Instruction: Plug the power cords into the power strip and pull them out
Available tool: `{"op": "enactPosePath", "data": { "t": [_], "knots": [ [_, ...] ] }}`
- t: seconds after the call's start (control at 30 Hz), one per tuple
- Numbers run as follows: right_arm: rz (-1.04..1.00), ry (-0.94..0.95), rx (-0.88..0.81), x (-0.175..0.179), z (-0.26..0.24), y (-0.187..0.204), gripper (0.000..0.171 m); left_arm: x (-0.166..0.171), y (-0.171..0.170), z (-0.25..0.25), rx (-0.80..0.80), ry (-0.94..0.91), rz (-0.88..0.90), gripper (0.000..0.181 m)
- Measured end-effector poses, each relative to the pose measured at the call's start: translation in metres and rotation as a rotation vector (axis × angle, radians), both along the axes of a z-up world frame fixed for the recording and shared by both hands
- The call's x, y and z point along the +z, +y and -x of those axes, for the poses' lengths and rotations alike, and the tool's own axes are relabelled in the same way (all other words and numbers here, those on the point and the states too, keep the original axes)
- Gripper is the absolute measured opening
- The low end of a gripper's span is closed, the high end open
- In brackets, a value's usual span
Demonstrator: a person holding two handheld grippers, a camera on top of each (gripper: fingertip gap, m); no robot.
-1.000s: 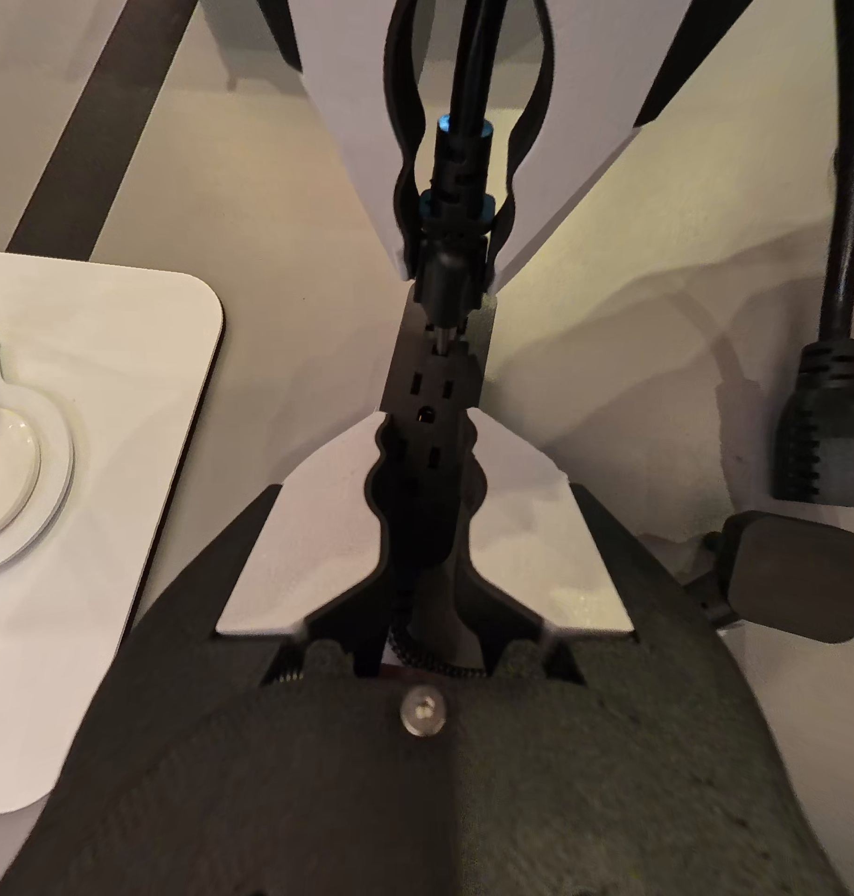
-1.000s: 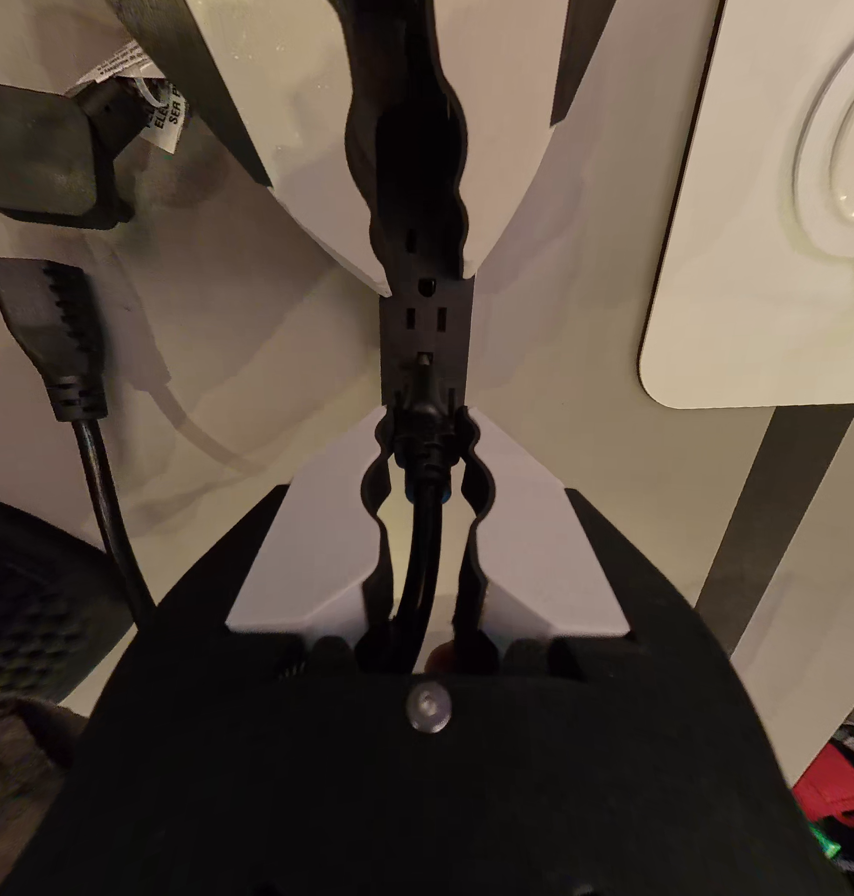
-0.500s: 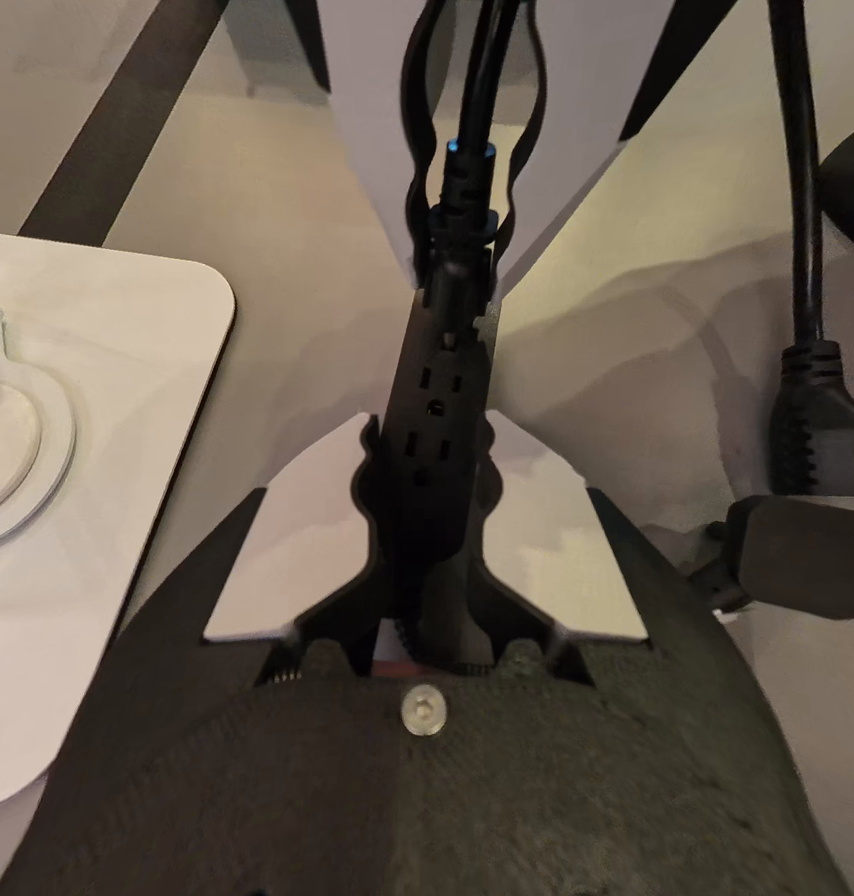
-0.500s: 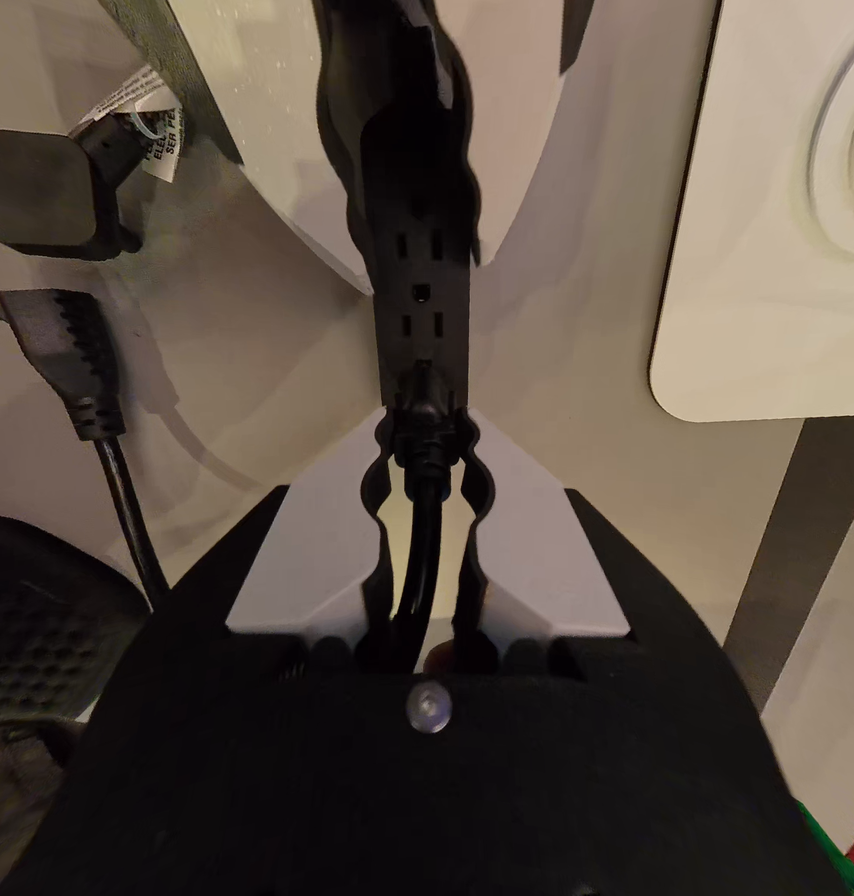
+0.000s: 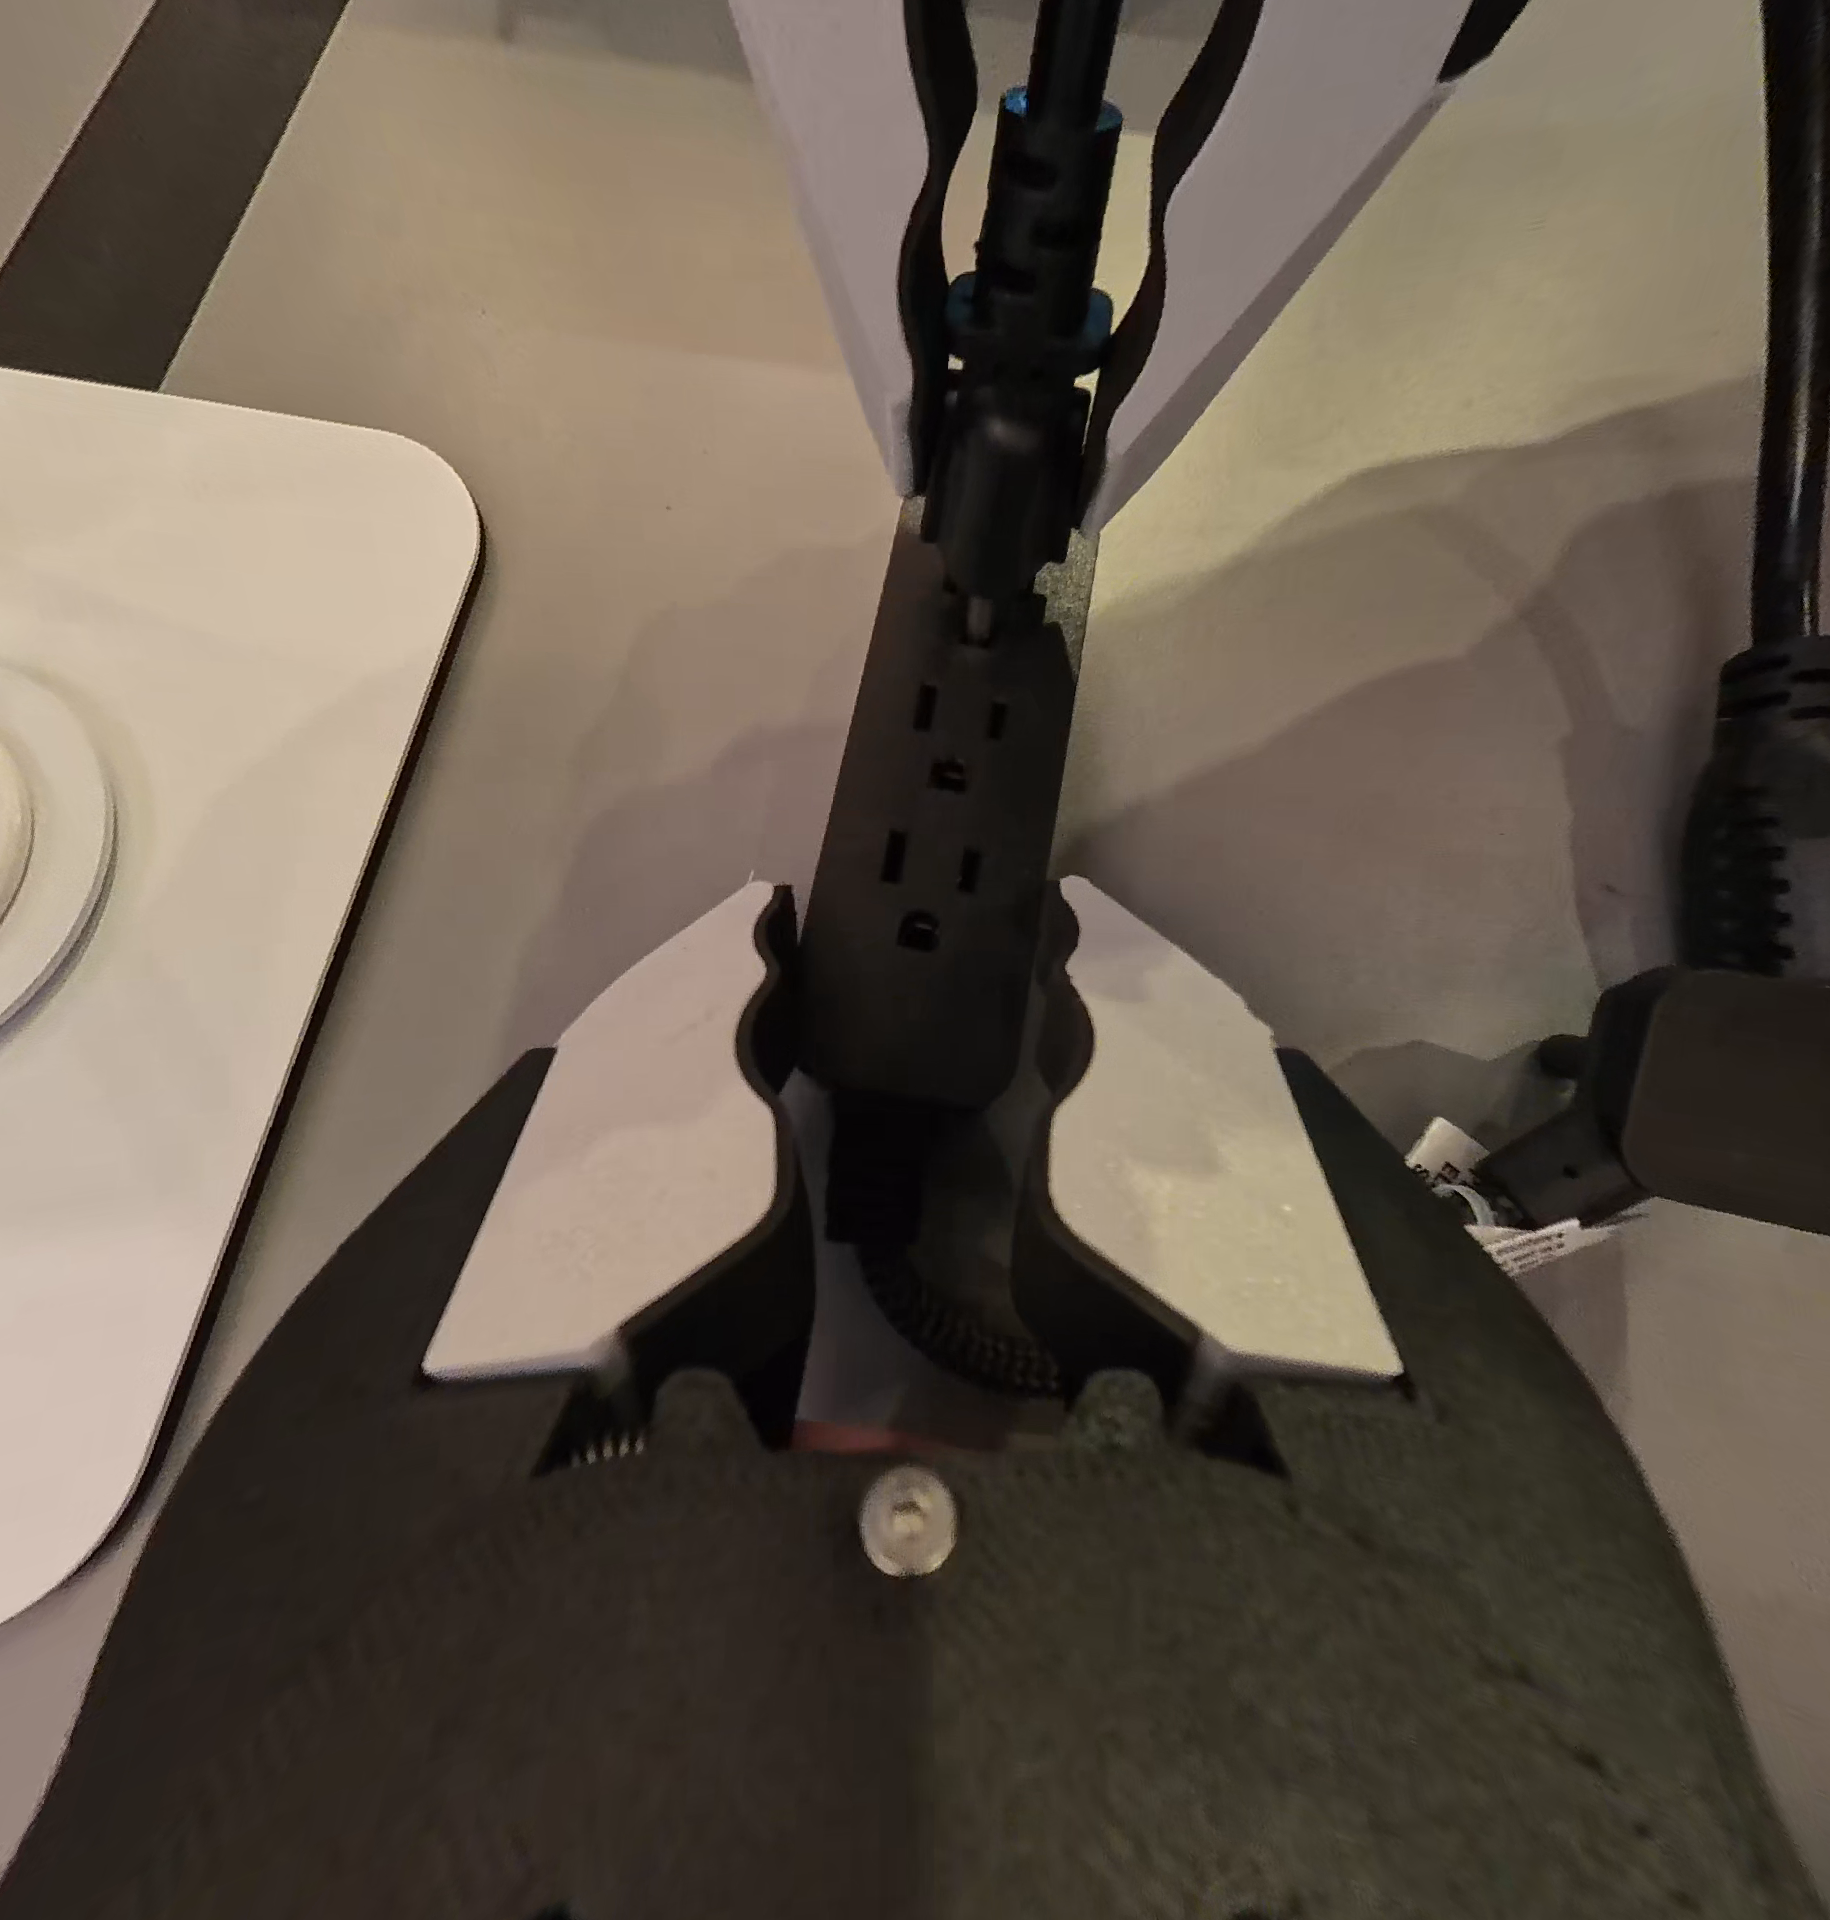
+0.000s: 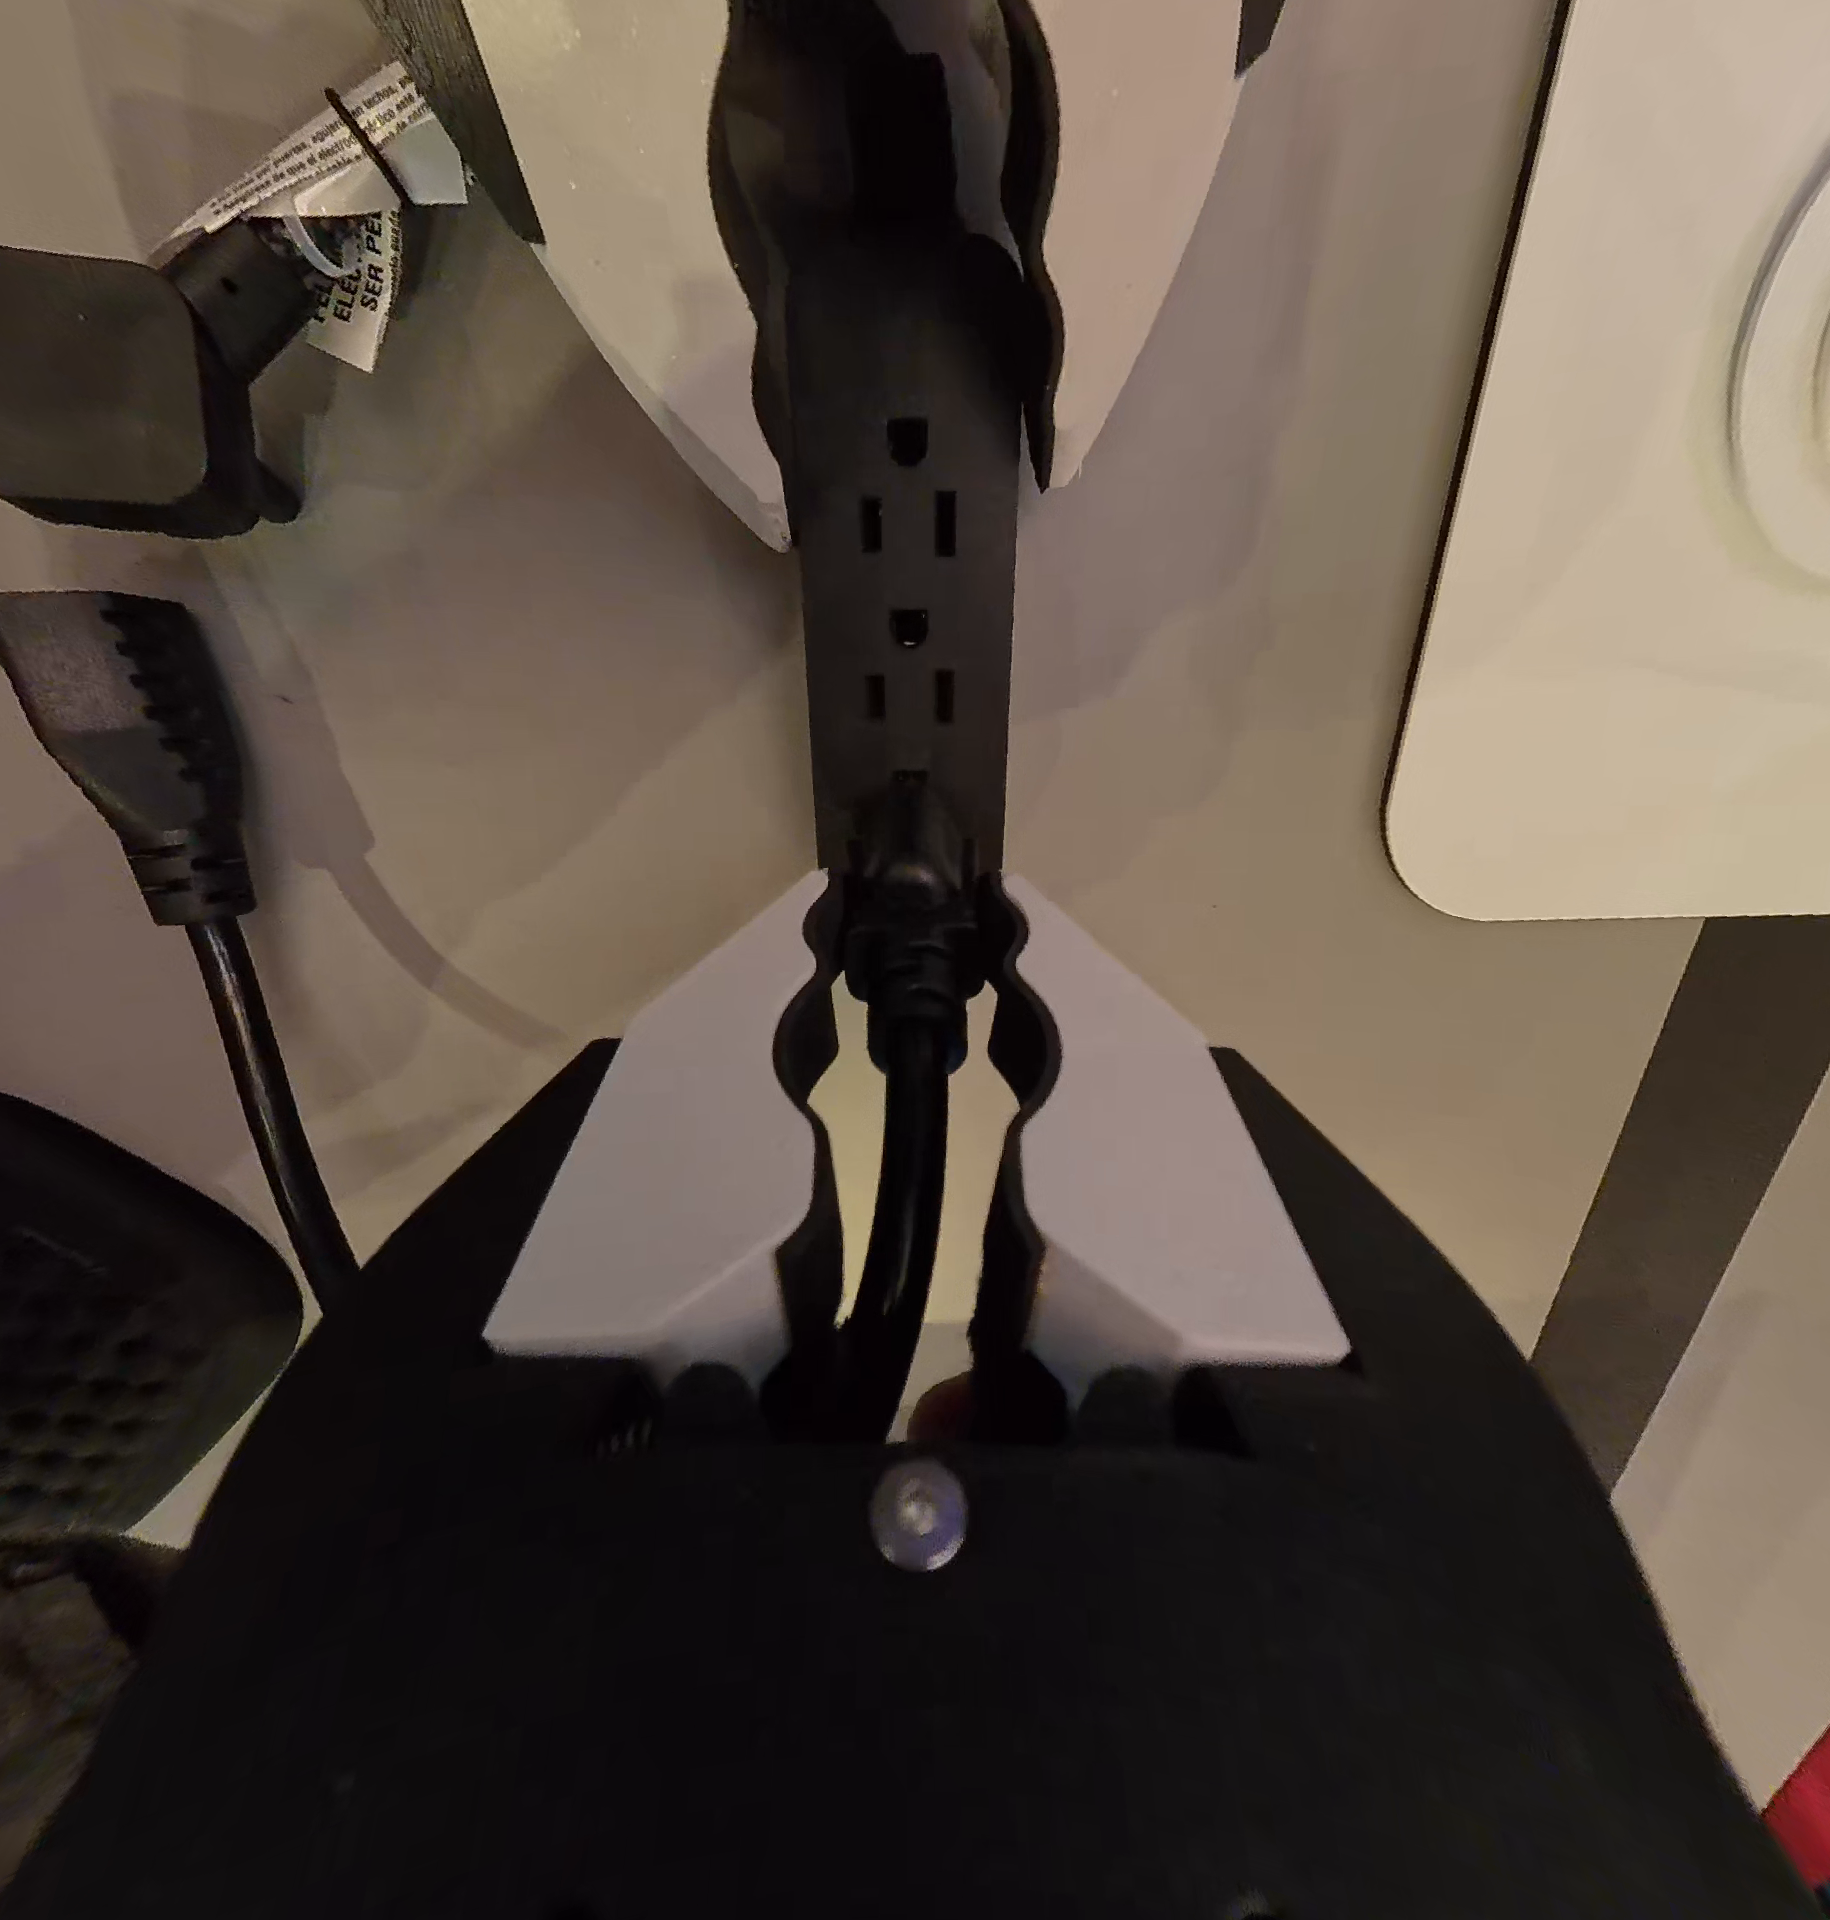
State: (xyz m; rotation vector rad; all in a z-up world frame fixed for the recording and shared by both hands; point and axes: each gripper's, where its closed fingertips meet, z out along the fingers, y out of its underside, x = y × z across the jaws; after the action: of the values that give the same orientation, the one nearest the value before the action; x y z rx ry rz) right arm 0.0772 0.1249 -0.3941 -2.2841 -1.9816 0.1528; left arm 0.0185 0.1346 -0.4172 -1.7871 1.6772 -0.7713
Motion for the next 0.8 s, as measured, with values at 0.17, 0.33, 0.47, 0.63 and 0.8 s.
{"op": "enactPosePath", "data": {
  "t": [0.17,0.33,0.47,0.63,0.8],
  "knots": [
    [-0.01,-0.02,0.009,-0.0001,0.0002,0.0005,0.022,-0.0005,-0.0002,0.0005,-0.003,0.019,-0.016,0.044],
    [-0.032,-0.034,0.019,-0.0003,0.0005,0.0008,0.022,-0.0008,-0.0001,0.0009,-0.006,0.031,-0.027,0.044],
    [-0.054,-0.061,0.025,-0.0007,0.001,0.0007,0.022,-0.001,-0.0001,0.0009,-0.006,0.035,-0.03,0.044],
    [-0.05,-0.098,0.034,-0.0016,0.0014,0.0009,0.022,-0.0011,0.0,0.0007,-0.006,0.04,-0.035,0.045],
    [-0.014,-0.117,0.05,-0.002,0.0021,0.0017,0.022,-0.0011,0.0001,0.0006,-0.002,0.03,-0.028,0.044]
  ]
}}
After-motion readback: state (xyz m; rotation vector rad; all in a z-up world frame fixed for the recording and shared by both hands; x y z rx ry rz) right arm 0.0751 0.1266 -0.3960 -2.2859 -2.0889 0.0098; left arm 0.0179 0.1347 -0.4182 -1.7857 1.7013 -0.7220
